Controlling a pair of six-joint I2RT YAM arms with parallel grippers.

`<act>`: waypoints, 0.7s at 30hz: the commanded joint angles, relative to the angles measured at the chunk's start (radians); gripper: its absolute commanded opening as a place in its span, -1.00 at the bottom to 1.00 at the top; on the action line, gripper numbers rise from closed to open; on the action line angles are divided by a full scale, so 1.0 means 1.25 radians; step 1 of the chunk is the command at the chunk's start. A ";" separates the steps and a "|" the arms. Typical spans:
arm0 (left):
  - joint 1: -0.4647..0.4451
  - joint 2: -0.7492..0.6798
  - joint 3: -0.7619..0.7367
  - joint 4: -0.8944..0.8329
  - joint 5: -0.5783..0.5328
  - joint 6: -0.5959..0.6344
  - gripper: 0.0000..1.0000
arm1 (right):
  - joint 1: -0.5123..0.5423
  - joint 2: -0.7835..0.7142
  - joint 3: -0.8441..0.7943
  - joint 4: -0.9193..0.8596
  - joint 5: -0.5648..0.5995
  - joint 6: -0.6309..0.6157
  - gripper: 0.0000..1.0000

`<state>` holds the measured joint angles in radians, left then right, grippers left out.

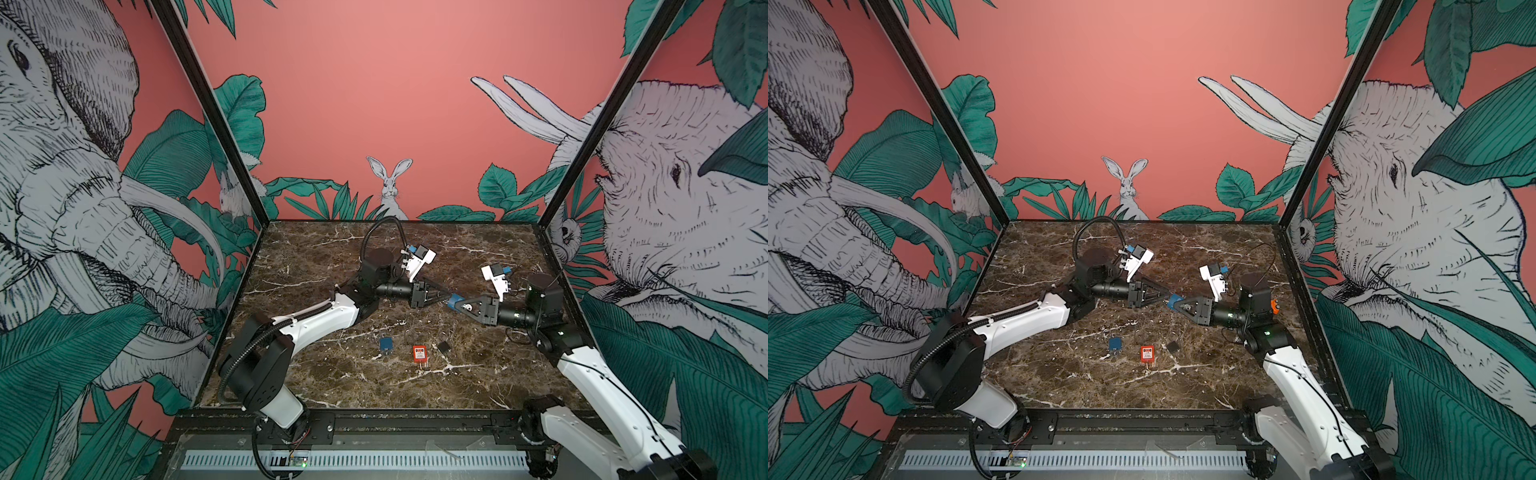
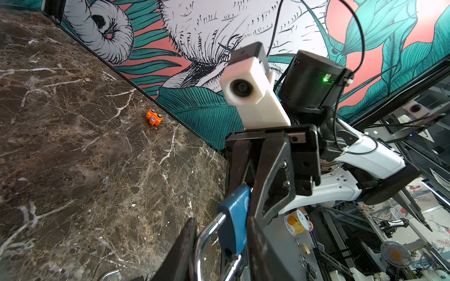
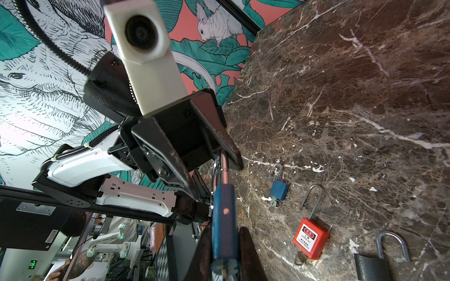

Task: Lock with the key

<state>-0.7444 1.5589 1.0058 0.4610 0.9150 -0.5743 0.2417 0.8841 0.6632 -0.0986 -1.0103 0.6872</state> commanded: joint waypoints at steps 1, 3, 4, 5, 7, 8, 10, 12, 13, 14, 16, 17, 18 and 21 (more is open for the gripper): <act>-0.003 -0.040 -0.014 -0.008 0.006 0.013 -0.34 | -0.007 -0.014 0.024 0.016 -0.004 -0.025 -1.00; -0.002 -0.044 -0.019 -0.008 0.003 0.011 -0.38 | -0.008 -0.014 0.028 0.017 -0.006 -0.027 -1.00; -0.002 -0.046 -0.019 -0.008 0.004 0.011 -0.41 | -0.008 -0.015 0.028 0.016 -0.007 -0.032 -1.00; -0.002 -0.047 -0.022 -0.008 0.003 0.010 -0.43 | -0.007 -0.016 0.030 0.014 -0.008 -0.034 -1.00; -0.002 -0.051 -0.024 -0.008 0.003 0.009 -0.50 | -0.008 -0.015 0.033 0.005 -0.009 -0.044 -1.00; -0.002 -0.053 -0.025 -0.008 0.003 0.009 -0.52 | -0.008 -0.015 0.034 0.003 -0.011 -0.045 -1.00; -0.002 -0.055 -0.024 -0.012 0.000 0.007 -0.61 | -0.009 -0.015 0.033 0.001 -0.013 -0.049 -1.00; -0.002 -0.056 -0.025 -0.018 -0.001 0.007 -0.66 | -0.009 -0.017 0.032 -0.001 -0.013 -0.055 -1.00; -0.003 -0.058 -0.024 -0.021 0.000 0.009 -0.68 | -0.010 -0.018 0.030 -0.001 -0.012 -0.056 -1.00; -0.003 -0.058 -0.024 -0.025 -0.002 0.011 -0.68 | -0.010 -0.018 0.030 -0.001 -0.011 -0.058 -1.00; -0.002 -0.057 -0.022 -0.031 -0.004 0.015 -0.73 | -0.011 -0.018 0.028 0.000 -0.009 -0.064 -1.00; -0.003 -0.055 -0.019 -0.033 -0.002 0.014 -0.74 | -0.011 -0.016 0.025 0.000 -0.010 -0.068 -1.00; -0.002 -0.052 -0.017 -0.031 0.002 0.013 -0.77 | -0.013 -0.016 0.023 0.000 -0.008 -0.071 -1.00; -0.002 -0.051 -0.016 -0.032 0.005 0.012 -0.84 | -0.017 -0.016 0.016 0.004 -0.010 -0.076 -1.00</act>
<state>-0.7425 1.5345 0.9817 0.4286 0.9058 -0.5747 0.2283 0.8738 0.6666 -0.1421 -1.0332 0.6109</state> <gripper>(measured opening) 0.133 0.137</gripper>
